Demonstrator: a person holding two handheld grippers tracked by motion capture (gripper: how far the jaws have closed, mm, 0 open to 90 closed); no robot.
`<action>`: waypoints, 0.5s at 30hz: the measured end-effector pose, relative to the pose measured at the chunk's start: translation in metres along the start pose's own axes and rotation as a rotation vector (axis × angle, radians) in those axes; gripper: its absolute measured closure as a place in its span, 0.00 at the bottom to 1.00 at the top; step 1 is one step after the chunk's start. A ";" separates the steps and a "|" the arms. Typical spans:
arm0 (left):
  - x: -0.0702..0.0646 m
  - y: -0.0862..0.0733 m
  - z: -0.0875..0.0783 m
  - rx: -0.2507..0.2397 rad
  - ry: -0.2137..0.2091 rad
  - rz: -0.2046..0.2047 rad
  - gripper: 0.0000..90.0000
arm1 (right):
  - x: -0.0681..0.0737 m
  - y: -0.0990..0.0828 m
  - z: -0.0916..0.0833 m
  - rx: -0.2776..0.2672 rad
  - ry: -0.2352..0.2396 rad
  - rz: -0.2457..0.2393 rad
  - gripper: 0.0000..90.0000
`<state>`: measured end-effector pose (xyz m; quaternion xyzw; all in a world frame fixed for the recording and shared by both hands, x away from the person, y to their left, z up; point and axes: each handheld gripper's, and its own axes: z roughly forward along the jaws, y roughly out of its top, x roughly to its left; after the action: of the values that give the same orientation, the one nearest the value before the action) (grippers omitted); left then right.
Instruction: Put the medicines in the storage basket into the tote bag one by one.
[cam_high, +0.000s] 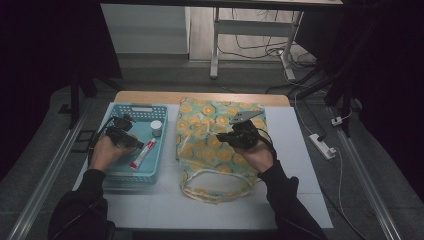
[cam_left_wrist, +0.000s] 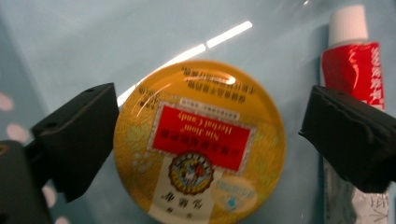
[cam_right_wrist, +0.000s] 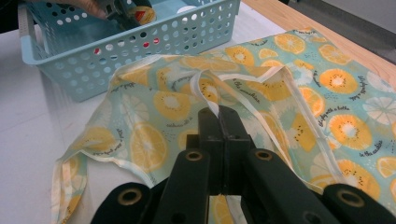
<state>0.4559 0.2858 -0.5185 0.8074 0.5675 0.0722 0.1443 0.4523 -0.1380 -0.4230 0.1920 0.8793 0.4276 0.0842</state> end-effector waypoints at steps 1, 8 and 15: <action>0.000 -0.001 0.000 0.010 0.005 -0.005 0.11 | 0.000 0.000 0.000 0.000 0.000 -0.001 1.00; -0.001 -0.004 -0.003 0.032 0.006 -0.022 0.22 | -0.001 -0.001 0.000 0.002 -0.001 0.002 1.00; 0.000 -0.005 -0.009 -0.015 -0.018 -0.032 0.22 | -0.001 -0.001 0.000 -0.003 0.000 0.004 1.00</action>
<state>0.4487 0.2889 -0.5113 0.7978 0.5784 0.0667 0.1567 0.4534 -0.1389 -0.4236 0.1935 0.8782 0.4293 0.0839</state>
